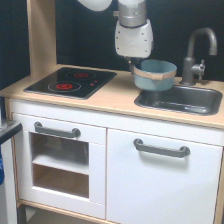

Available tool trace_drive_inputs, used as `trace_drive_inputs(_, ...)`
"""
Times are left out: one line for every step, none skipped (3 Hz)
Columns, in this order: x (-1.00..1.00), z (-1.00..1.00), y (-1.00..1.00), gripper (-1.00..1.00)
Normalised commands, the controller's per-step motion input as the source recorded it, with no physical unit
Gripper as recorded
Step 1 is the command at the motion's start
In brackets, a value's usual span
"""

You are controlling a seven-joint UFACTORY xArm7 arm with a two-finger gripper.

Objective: Place the pot in the sink

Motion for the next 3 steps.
trace_drive_inputs(0.96, -0.9, 0.39, -1.0)
trace_drive_inputs(0.42, -0.78, 0.23, -0.96)
trace_drive_inputs(0.01, -0.43, 0.14, -0.33)
